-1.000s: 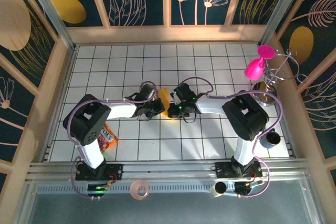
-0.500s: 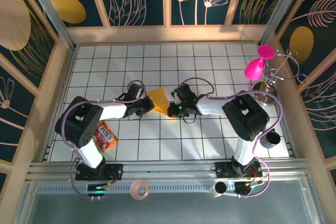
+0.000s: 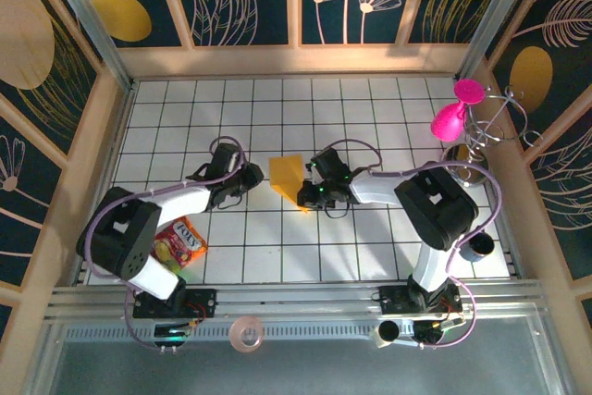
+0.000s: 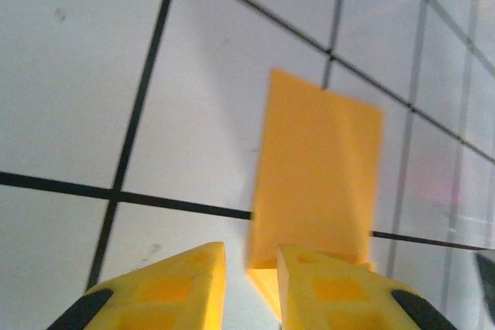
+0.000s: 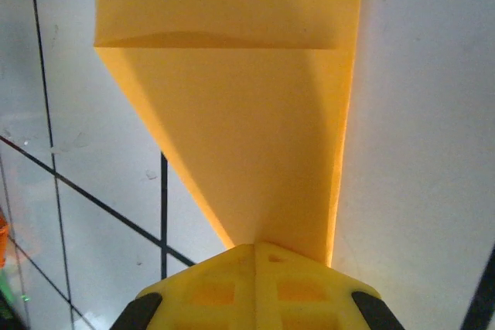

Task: Fold a paper plane with a square sheet of paper (pick it up from the middle)
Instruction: Third fold the triangle at the center of the table.

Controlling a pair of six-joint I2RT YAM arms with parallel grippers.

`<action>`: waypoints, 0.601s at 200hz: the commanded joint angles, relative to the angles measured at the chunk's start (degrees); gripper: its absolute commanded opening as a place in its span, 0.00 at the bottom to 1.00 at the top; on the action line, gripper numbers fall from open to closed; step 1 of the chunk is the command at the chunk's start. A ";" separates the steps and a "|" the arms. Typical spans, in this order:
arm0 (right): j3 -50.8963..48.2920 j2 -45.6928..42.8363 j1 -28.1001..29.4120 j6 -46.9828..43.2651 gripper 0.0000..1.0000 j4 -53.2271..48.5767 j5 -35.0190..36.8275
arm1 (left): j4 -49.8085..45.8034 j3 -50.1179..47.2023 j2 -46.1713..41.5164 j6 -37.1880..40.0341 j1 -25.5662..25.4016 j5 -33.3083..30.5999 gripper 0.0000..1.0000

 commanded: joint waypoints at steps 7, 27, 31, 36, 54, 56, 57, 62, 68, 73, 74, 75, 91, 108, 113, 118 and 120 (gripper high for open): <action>-0.24 -6.05 -1.37 2.54 0.12 4.37 -2.17 | 3.10 -2.35 -2.29 -2.73 0.24 2.58 0.29; -0.75 -6.77 -2.48 1.62 0.19 5.76 -1.85 | 7.92 -4.70 -2.68 -5.57 0.08 6.67 0.37; -0.87 -6.68 -2.73 1.36 0.20 5.73 -1.70 | 8.64 -5.12 -2.71 -6.17 0.09 7.24 0.38; -0.84 -6.36 -3.07 1.02 0.21 5.46 -1.65 | 9.89 -5.59 -2.71 -6.92 0.02 7.89 0.39; -0.80 -5.59 -4.08 -0.02 0.22 5.43 -1.99 | 12.64 -6.81 -2.15 -9.13 -0.48 10.08 0.42; -0.76 -5.49 -4.15 -0.13 0.22 5.51 -2.04 | 12.85 -6.93 -2.11 -9.23 -0.56 10.28 0.43; -0.76 -5.46 -4.16 -0.21 0.22 5.50 -2.11 | 12.95 -6.99 -2.06 -9.38 -0.59 10.32 0.43; -0.60 -5.30 -4.30 -0.61 0.22 5.55 -2.32 | 13.56 -7.25 -1.86 -9.93 -0.81 10.71 0.43; -0.24 -5.16 -4.32 -1.31 0.23 5.39 -2.48 | 14.43 -7.67 -1.67 -10.65 -1.03 11.11 0.44; 0.08 -5.12 -4.32 -1.94 0.23 5.00 -2.33 | 15.02 -7.90 -1.40 -11.23 -1.34 11.31 0.44; 0.19 -5.10 -4.29 -2.08 0.23 4.89 -2.30 | 15.13 -7.96 -1.40 -11.30 -1.38 11.36 0.45; 0.29 -5.00 -4.27 -2.19 0.23 4.79 -2.24 | 15.27 -7.99 -1.35 -11.38 -1.43 11.38 0.45; 1.13 -4.54 -4.43 -4.29 0.29 3.30 -0.29 | 16.27 -8.37 -0.40 -12.57 -2.30 11.91 0.45; 1.88 -3.53 -4.69 -6.33 0.35 2.10 0.47 | 16.56 -7.99 0.82 -12.87 -3.36 12.09 0.46; 2.03 -3.08 -4.82 -6.80 0.35 1.91 0.46 | 16.55 -7.85 1.17 -12.94 -3.63 12.13 0.46; 2.18 -2.77 -4.99 -7.18 0.36 1.73 0.44 | 16.57 -7.76 1.47 -13.03 -3.83 12.07 0.46; 2.29 -2.54 -5.08 -7.28 0.36 1.64 0.46 | 16.56 -7.76 1.54 -13.08 -3.86 12.03 0.47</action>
